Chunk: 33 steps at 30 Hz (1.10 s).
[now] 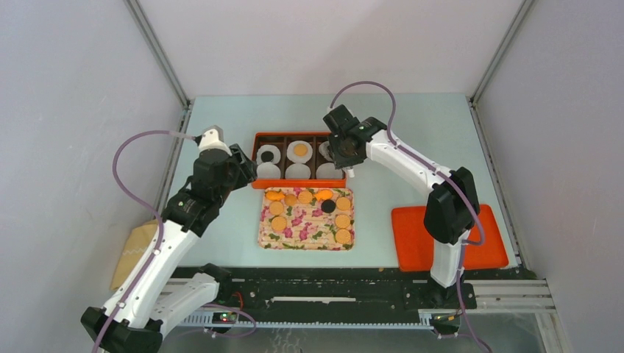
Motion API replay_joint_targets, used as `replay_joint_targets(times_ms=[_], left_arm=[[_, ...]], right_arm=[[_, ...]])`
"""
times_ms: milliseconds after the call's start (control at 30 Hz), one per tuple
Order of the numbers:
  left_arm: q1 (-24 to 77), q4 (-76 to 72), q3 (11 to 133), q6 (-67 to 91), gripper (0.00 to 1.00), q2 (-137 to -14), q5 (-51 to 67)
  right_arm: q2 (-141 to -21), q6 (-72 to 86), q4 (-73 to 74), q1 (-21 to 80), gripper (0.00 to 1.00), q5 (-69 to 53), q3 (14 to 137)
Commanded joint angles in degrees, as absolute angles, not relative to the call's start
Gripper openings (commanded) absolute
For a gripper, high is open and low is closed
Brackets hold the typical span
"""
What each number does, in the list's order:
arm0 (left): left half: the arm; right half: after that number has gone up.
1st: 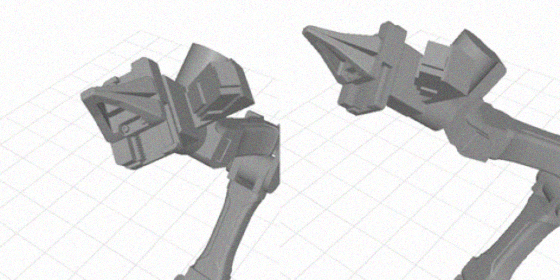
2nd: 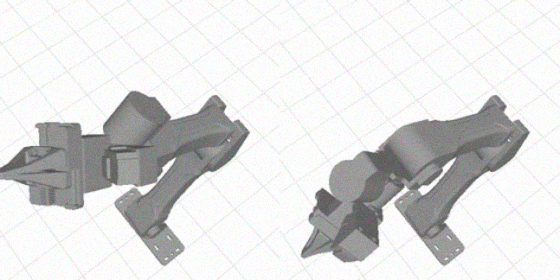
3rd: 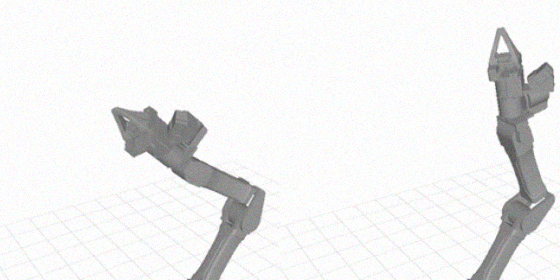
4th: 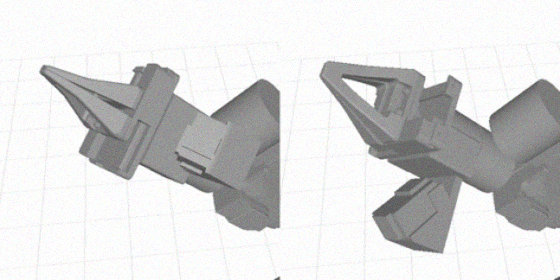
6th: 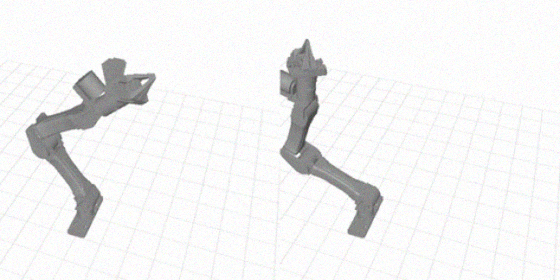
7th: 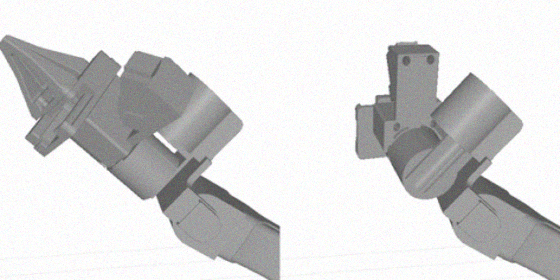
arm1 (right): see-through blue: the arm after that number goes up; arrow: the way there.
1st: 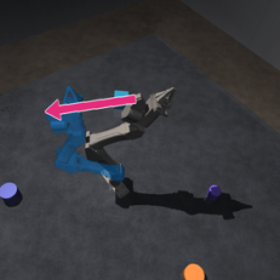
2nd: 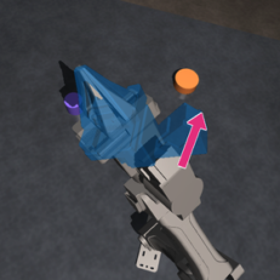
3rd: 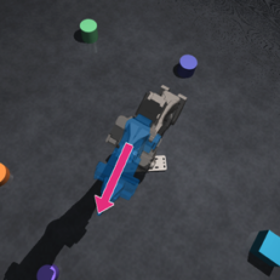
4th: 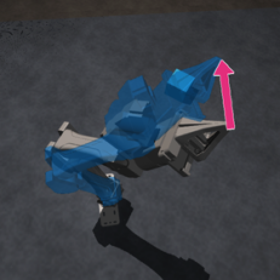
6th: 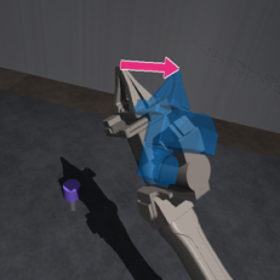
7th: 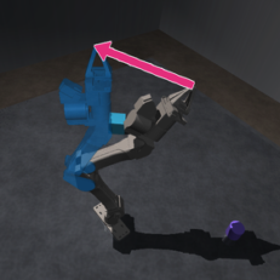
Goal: Pack the cookies
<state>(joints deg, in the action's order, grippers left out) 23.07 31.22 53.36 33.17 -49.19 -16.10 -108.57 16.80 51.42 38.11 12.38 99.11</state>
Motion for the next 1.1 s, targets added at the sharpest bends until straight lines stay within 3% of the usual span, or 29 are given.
replay_joint_targets(times_ms=[0, 67, 267, 567, 767, 1067], left_arm=[[22.5, 29.37, 54.44, 31.96, 0.54, -49.84, -16.25], [22.51, 29.15, 54.33, 32.0, 0.54, -50.08, -15.73], [22.5, 28.7, 53.97, 31.93, 0.54, -50.13, -14.07], [22.5, 28.39, 54.34, 31.77, 0.56, -49.34, -12.39], [22.19, 29.49, 55.04, 32.1, 0.56, -49.46, -13.84], [21.8, 29.14, 53.63, 34.52, 0.55, -50.63, -12.17]], right_arm=[[-107.84, 15.41, 49.37, 37.71, 0.21, 13.58, 101.6], [-107.49, 15.44, 49.13, 37.71, 0.35, 13.56, 101.3], [-105.44, 15.47, 48.95, 37.79, 0.5, 13.42, 101.18], [-97.16, 16.29, 51.65, 41.29, 0.49, 14.37, 100.67], [-86.62, 19.13, 54.73, 54.49, 0.48, 17.67, 95.4], [-77.15, 31.26, 54.39, 72.43, 0.48, 14.03, 76.53]])
